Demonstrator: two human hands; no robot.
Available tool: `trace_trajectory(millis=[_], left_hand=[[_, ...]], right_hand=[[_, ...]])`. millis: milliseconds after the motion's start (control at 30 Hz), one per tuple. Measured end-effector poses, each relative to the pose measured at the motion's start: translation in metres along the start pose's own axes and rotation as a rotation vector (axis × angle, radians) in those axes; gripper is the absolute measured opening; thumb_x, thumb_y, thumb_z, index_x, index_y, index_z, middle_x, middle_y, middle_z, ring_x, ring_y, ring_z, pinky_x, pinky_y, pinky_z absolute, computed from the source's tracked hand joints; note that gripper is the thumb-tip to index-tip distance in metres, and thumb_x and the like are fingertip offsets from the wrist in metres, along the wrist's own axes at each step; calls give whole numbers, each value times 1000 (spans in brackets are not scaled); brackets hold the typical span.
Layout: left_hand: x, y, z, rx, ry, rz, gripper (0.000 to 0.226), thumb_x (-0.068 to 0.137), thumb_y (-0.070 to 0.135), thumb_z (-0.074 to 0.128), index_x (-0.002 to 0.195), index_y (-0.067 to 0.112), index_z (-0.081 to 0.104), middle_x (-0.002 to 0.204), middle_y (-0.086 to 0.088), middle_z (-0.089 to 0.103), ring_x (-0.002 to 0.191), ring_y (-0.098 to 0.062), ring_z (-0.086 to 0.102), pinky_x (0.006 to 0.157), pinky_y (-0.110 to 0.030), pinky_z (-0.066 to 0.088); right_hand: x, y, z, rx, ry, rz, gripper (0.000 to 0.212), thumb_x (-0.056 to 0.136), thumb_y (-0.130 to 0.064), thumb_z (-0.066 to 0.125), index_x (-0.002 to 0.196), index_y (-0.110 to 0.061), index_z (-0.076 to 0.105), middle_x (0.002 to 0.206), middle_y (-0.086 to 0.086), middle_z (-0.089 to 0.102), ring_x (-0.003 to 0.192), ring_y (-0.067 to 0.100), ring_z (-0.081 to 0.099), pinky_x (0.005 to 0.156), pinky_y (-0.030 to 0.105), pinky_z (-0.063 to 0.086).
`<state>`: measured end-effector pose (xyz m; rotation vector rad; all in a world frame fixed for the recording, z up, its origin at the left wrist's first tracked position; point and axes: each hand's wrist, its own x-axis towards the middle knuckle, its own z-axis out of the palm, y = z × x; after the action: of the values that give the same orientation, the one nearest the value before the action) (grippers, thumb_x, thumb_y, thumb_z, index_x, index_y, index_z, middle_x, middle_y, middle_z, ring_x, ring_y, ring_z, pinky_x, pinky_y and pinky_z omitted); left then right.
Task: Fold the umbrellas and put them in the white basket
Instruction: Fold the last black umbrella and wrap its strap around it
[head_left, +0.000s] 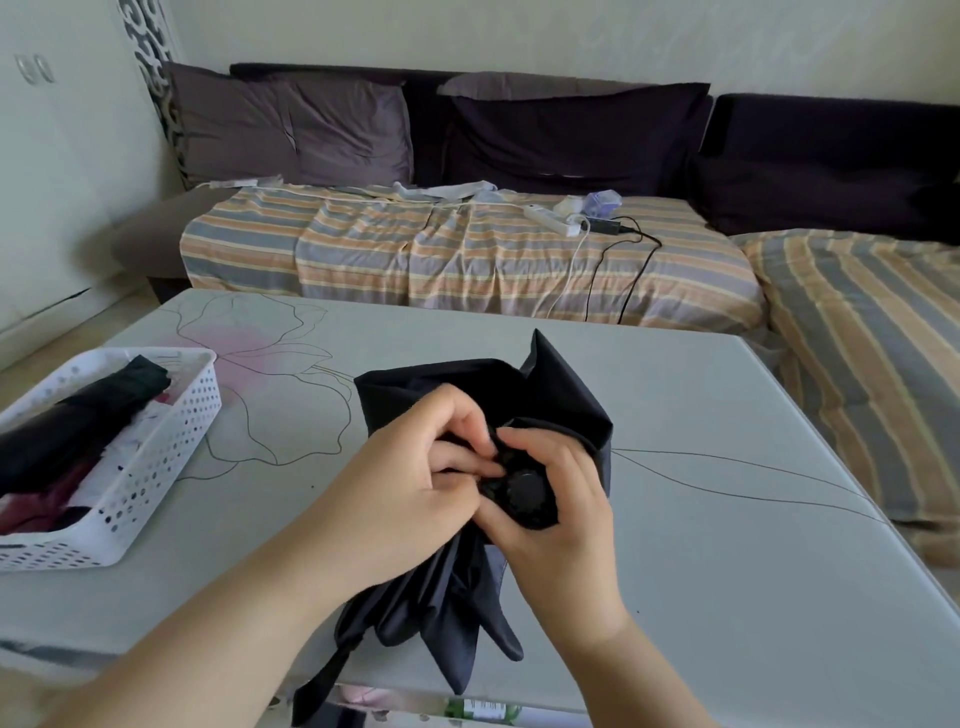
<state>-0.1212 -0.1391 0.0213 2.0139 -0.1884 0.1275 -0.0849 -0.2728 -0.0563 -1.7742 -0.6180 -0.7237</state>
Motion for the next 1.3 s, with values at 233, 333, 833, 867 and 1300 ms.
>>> trace_trajectory(millis=[233,333,833,867,1300], left_hand=[[-5,-5,-2,-117,8,-34,27,67,7,49,79,32,49,78,11,57,85,-8,60,84,-39,52],[9,0,-11,381,264,251,25,79,6,56,84,30,57,81,12,56,74,2,57,68,-13,42],[38,6,3,574,-22,236,27,93,13,56,115,23,67,95,13,62,89,-2,55,78,-2,33],[35,5,6,531,-20,208,25,92,12,56,112,22,68,93,13,63,87,0,57,75,-3,37],[11,4,21,152,31,91,22,90,8,54,92,30,53,87,14,65,83,6,61,70,-6,44]], right_hand=[[-2,6,4,-11,28,-63,21,80,-35,70,93,-23,58,93,-14,60,95,-6,55,82,9,43],[-2,8,2,-10,39,-67,19,80,-33,70,91,-22,58,90,-12,59,93,-7,54,80,8,41],[-3,11,-4,-26,140,-50,35,74,-34,73,98,-20,53,99,-6,49,101,-11,45,86,5,37],[-3,11,-4,-13,146,-40,39,72,-35,73,99,-19,51,101,-5,47,103,-10,44,88,7,37],[-4,7,0,11,47,34,41,80,-30,61,118,-27,49,114,-23,49,114,-9,47,93,5,36]])
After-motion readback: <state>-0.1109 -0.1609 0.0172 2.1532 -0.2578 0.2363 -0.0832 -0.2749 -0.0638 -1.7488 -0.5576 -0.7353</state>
